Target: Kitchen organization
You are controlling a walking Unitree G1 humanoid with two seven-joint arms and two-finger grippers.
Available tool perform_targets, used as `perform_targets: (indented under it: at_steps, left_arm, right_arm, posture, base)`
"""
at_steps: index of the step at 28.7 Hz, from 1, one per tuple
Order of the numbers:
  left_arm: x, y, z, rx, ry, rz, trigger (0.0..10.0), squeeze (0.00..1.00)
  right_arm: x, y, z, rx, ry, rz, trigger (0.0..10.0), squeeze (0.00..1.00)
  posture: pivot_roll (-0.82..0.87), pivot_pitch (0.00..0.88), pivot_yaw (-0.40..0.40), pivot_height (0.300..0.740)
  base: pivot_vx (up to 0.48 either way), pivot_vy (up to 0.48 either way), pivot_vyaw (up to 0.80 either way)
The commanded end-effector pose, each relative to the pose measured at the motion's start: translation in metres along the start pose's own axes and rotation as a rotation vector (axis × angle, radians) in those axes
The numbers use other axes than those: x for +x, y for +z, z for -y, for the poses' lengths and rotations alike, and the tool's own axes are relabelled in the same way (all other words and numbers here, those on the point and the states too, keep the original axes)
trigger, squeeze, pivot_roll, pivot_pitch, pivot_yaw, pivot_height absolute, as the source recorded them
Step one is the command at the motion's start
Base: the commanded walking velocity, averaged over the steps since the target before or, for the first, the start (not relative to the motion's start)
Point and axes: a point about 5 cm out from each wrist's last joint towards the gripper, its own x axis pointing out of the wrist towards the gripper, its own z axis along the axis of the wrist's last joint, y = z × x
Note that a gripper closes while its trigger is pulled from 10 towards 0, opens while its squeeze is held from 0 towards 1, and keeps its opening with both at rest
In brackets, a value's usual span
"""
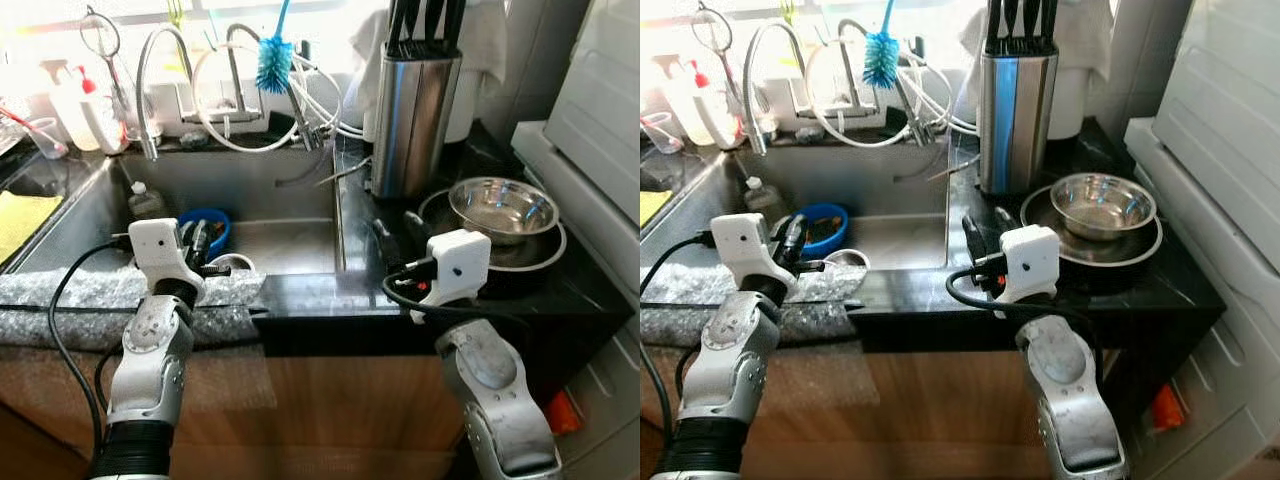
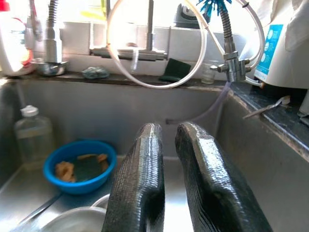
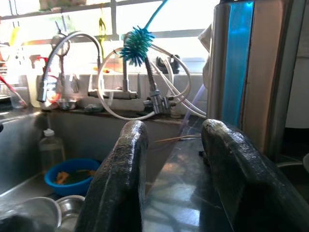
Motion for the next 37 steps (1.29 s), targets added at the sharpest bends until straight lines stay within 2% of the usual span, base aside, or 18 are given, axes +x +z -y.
perform_targets:
  at_steps: [1,37]
  left_arm:
    - [0.0032,0.0048,0.0011,0.023,-0.009,0.020,10.0,0.00]
    - [0.0079,0.0064,0.0073,0.022,-0.038,0.035,10.0,0.00]
  right_arm:
    - [0.0022,0.0025,-0.0001,0.005,0.002,0.009,10.0,0.00]
    - [0.0045,0.0020,-0.0025,-0.006,0.017,0.015,10.0,0.00]
  posture:
    - [-0.08,0.000,0.078,0.740]
    - [-0.08,0.000,0.079,0.740]
  base:
    - [0.247,0.000,0.00]
    - [0.265,0.000,0.00]
